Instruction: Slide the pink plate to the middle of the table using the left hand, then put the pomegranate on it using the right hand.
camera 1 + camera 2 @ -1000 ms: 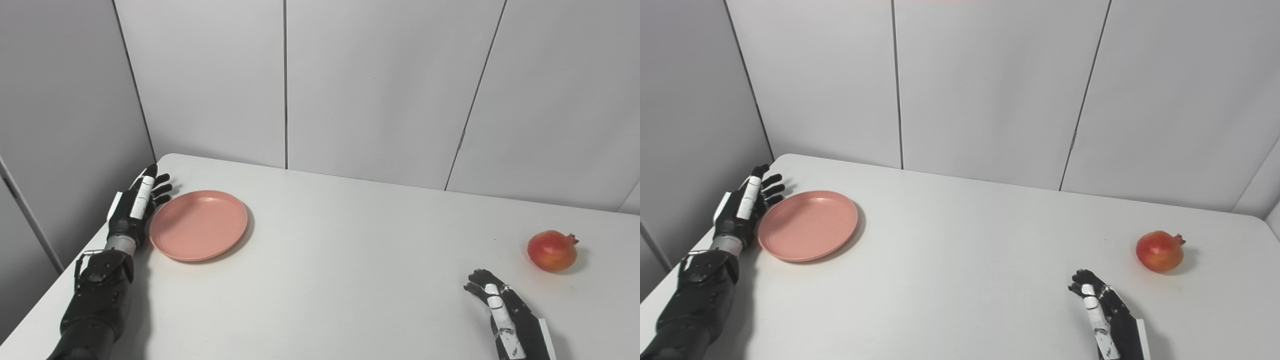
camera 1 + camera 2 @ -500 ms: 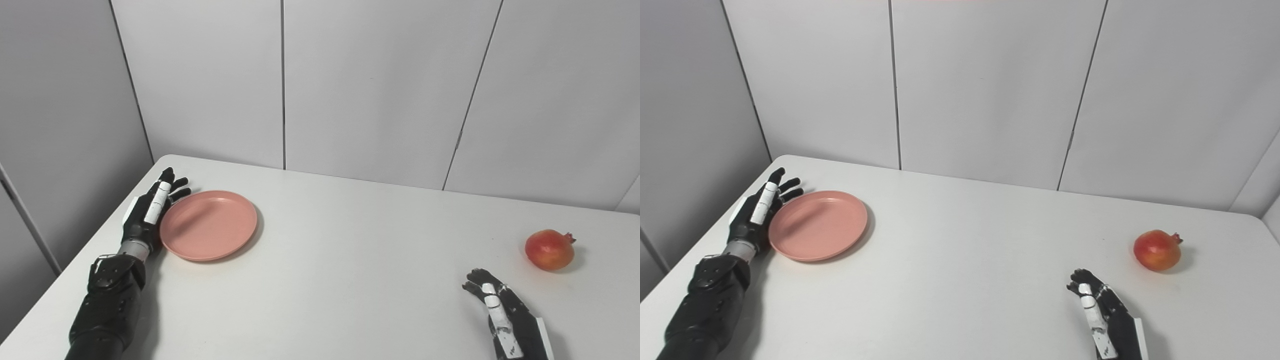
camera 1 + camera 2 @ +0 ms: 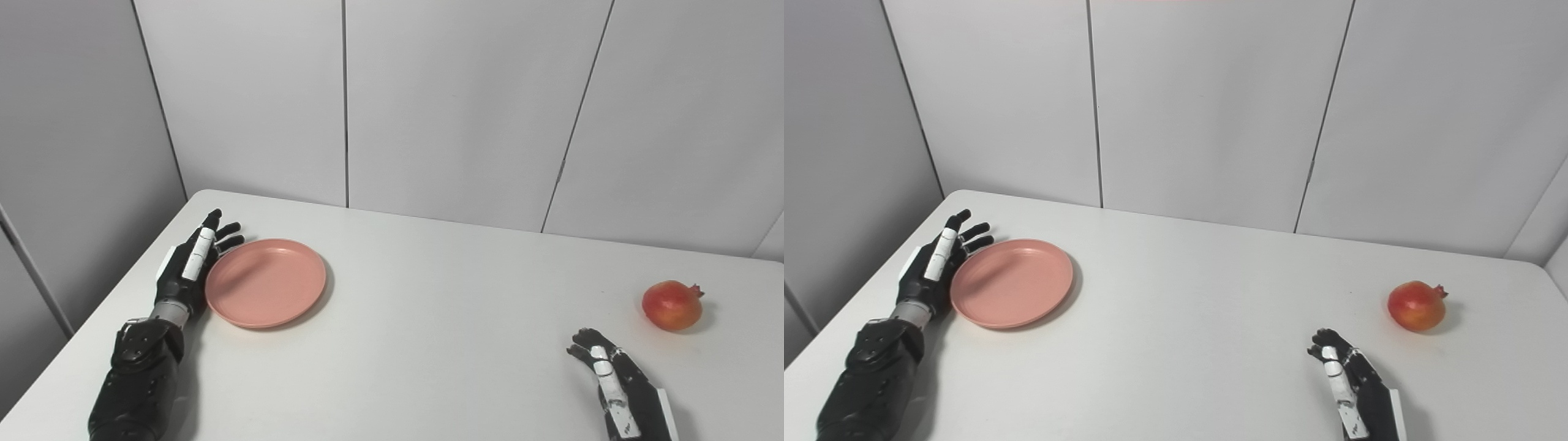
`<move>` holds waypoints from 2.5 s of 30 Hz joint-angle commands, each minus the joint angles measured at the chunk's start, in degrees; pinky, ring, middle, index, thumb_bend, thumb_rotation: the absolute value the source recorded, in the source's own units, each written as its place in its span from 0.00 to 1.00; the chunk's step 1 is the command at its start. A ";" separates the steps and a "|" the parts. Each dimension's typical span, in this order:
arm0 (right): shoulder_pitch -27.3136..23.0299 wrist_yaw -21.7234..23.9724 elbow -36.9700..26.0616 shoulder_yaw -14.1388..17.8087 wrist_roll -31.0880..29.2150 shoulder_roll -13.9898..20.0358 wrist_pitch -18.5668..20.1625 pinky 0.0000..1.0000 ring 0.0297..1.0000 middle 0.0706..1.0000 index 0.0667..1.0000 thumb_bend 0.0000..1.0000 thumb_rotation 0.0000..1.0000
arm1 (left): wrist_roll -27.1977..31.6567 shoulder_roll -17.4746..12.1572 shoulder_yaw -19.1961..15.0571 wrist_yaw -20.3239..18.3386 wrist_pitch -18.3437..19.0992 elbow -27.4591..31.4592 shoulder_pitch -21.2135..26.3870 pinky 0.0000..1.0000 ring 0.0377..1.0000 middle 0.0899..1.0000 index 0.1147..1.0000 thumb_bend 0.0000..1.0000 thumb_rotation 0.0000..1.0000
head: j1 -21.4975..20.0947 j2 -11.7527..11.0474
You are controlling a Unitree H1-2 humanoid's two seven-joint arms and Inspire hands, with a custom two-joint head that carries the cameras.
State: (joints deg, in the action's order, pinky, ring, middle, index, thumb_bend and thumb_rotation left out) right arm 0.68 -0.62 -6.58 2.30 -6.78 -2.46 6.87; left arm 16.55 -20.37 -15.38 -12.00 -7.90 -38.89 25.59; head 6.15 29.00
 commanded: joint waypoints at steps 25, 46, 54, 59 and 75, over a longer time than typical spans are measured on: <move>-0.29 -0.79 -0.84 -0.96 0.64 -1.04 3.05 0.98 0.77 0.75 0.66 0.56 0.60 | -5.09 4.89 4.67 5.37 6.08 10.63 -1.37 0.84 0.76 0.77 0.86 0.96 0.83 | -0.98 0.46; -0.54 -1.54 -1.71 -1.85 2.41 -1.16 4.24 0.99 0.76 0.74 0.66 0.51 0.60 | -6.70 10.47 7.10 9.38 11.95 20.06 -4.17 0.98 0.78 0.75 0.85 0.92 0.82 | -1.77 0.88; -0.58 -1.94 -1.65 -2.21 2.53 -1.31 3.93 0.96 0.75 0.73 0.65 0.50 0.56 | -7.24 10.68 9.27 8.15 12.17 21.61 -4.93 0.94 0.78 0.77 0.88 0.91 0.84 | -2.41 1.26; -0.71 -2.16 -1.67 -2.31 2.52 -1.72 3.79 0.95 0.75 0.73 0.65 0.49 0.53 | -7.44 11.37 9.99 8.65 12.69 22.52 -5.27 0.97 0.78 0.76 0.90 0.92 0.83 | -3.69 1.78; -1.65 -4.19 -2.41 -4.62 5.99 -4.41 5.25 0.91 0.74 0.71 0.63 0.53 0.50 | -7.01 12.40 10.15 8.71 14.51 24.90 -5.52 1.00 0.78 0.74 0.92 0.91 0.82 | -11.41 4.13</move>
State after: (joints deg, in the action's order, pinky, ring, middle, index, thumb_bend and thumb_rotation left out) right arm 0.12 -5.58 -8.37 -0.93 -0.75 -5.35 10.23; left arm 9.67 -8.27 -5.60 -2.53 6.83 -15.30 18.89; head -5.27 33.05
